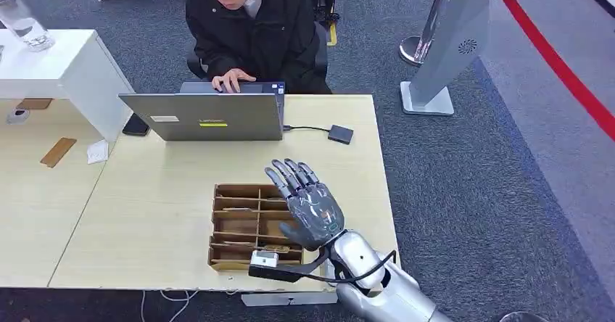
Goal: Pass the card to the sensor for recognition and then transmit it.
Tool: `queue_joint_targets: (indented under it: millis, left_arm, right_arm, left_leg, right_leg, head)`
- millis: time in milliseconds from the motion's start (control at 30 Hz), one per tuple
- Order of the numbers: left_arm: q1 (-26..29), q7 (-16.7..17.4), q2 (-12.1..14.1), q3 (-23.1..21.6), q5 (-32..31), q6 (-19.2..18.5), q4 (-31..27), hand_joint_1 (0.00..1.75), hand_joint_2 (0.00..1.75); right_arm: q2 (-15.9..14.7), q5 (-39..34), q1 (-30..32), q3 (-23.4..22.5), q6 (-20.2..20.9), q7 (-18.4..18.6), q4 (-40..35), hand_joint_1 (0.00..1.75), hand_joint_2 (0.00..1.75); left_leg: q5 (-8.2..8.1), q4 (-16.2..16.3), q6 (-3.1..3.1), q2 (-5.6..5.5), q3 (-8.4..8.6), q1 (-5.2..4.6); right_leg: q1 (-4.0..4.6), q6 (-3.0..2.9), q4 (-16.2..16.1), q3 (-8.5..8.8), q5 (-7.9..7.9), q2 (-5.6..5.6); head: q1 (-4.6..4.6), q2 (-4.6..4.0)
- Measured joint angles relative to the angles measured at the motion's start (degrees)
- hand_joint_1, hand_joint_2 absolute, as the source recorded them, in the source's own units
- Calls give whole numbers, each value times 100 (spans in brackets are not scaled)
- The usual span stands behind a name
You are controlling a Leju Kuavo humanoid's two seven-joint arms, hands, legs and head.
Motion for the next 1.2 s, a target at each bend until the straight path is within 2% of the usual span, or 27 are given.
queue_joint_targets:
  millis: [633, 900, 1133, 1200]
  left_arm:
    - [0, 2, 0, -39, 0, -7, 0, 0, 0]
    - [-2, 0, 0, -55, 0, -7, 0, 0, 0]
    - [-2, 2, 0, -79, 0, -7, 0, 0, 0]
    - [-2, 2, 0, -79, 0, -7, 0, 0, 0]
  right_arm:
    - [42, -17, -39, 11, 28, 2, 157, 0, 175]
    - [83, -65, -82, 31, 76, 7, 260, 17, 175]
    - [109, -116, -117, 48, 103, 9, 310, 17, 175]
    - [109, -118, -124, 57, 103, 9, 330, 30, 175]
  left_leg:
    - [0, 0, 0, 0, 0, 0]
    - [0, 0, 0, 0, 0, 0]
    - [0, 0, 0, 0, 0, 0]
    - [0, 0, 0, 0, 0, 0]
  right_leg:
    - [0, 0, 0, 0, 0, 0]
    - [0, 0, 0, 0, 0, 0]
    - [0, 0, 0, 0, 0, 0]
    - [0, 0, 0, 0, 0, 0]
  head:
    - [0, 0]
    - [-2, 0]
    - [-2, 0]
    - [0, 0]
